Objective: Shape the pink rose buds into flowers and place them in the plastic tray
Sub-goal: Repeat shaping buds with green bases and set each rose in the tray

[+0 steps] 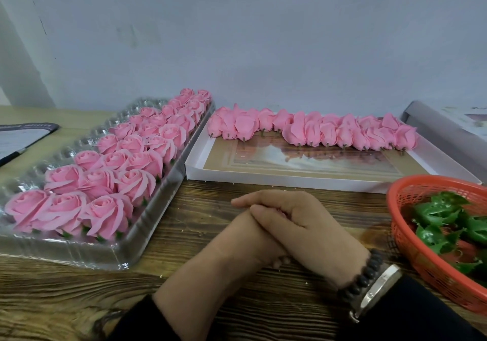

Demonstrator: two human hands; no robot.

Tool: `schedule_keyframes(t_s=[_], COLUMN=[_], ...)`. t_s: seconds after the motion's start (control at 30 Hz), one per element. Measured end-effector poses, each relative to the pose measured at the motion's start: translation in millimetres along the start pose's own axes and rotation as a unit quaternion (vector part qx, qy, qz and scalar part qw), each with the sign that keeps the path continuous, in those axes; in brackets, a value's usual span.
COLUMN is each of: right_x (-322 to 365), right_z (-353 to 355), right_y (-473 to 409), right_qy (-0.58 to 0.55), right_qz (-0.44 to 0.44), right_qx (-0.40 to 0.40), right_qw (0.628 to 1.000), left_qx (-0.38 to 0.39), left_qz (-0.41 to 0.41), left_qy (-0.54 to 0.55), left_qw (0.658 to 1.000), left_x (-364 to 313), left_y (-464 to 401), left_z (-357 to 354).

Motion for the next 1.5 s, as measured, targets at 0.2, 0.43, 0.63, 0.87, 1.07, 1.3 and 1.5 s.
schedule_keyframes(t_s=[0.2, 0.43, 0.63, 0.87, 1.07, 1.3, 1.5], right_x=[0.1, 3.9, 7.3, -2.7, -3.5, 3.4, -1.1], right_z=[3.2, 18.0, 14.9, 10.2, 0.2, 1.0, 25.5], right_y=[2.3, 3.4, 5.7, -6.6, -6.2, -2.0, 0.2], right_qy=[-0.032, -0.072, 0.023, 0.026, 0.006, -0.070, -0.154], right_qz=[0.014, 0.095, 0.128, 0.084, 0.027, 0.049, 0.116], right_qx=[-0.006, -0.132, -0.219, -0.135, 0.007, 0.009, -0.146], right_qw=[0.999, 0.984, 0.967, 0.987, 1.000, 0.996, 0.970], left_qx=[-0.006, -0.128, -0.198, -0.123, 0.008, 0.036, -0.096], left_qz=[-0.049, -0.073, -0.094, -0.085, 0.018, -0.067, -0.090], left_qy=[-0.060, -0.004, -0.151, -0.036, 0.007, 0.021, 0.114], left_qw=[0.997, 0.989, 0.964, 0.988, 1.000, 0.997, 0.985], left_x=[-11.5, -4.7, -7.5, -5.5, 18.0, -6.6, -0.7], left_y=[0.3, -3.3, -3.7, -9.7, -8.3, -1.3, -1.8], left_z=[3.4, 22.2, 21.7, 13.9, 0.3, 0.2, 24.4])
Point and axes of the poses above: each hand's wrist, its own y-axis away from the middle knuckle, its own z-axis out of the back of the hand, x = y × z, the point moved 8 cm from there along -y, towards the middle knuckle, and after that the axes turned 12 degrees about -y, right-handed, at the moved point
